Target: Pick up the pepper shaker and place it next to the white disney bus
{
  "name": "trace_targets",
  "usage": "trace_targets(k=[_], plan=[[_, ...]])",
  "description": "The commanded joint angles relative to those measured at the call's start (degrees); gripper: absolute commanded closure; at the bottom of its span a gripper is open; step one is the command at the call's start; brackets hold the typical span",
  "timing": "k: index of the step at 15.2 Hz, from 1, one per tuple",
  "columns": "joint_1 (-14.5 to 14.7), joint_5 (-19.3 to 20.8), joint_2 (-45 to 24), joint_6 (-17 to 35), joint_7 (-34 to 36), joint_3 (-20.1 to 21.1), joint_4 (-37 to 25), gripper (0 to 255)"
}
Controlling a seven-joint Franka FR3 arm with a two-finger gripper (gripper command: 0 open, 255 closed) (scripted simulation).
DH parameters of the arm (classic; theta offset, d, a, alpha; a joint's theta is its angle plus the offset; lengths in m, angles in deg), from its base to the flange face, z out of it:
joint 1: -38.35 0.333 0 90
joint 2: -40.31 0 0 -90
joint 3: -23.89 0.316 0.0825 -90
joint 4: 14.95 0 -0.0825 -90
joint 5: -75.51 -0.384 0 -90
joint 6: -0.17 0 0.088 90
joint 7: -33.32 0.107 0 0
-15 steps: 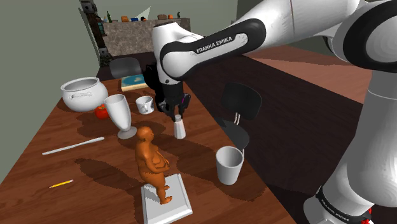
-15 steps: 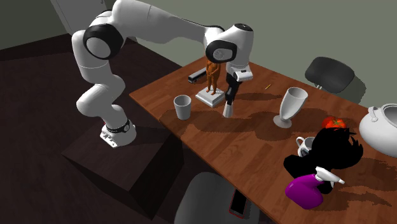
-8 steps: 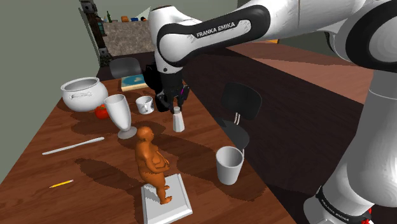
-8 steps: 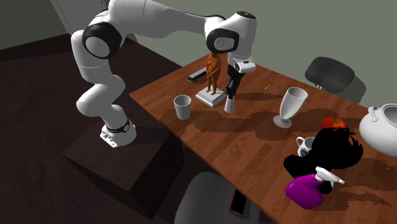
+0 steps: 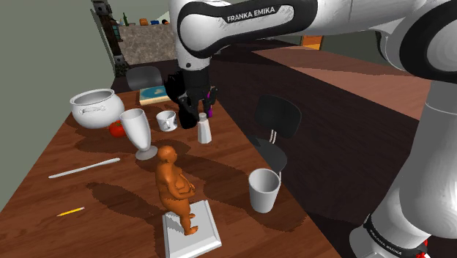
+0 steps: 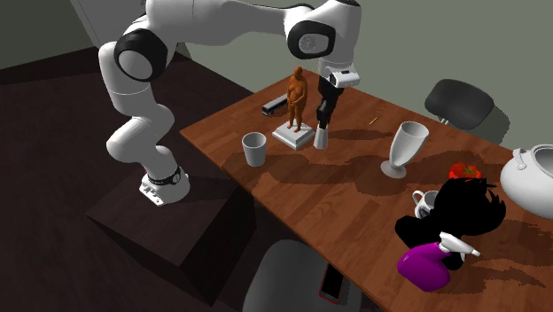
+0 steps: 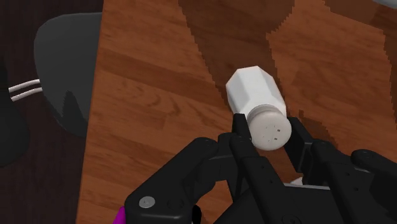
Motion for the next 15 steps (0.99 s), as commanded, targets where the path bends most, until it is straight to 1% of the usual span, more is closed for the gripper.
trace_targets(k=[1, 3, 9, 15], plan=[[0.14, 0.09, -0.3, -1.78, 0.03, 0.05, -2.05, 255], [0.2, 0.12, -0.4, -2.71, 0.03, 0.07, -3.07, 255], [2.35, -2.73, 8.19, -0.15, 4.76, 2.5, 7.65, 255], [5.18, -5.58, 14.99, 1.05, 10.0, 5.38, 15.1, 255]])
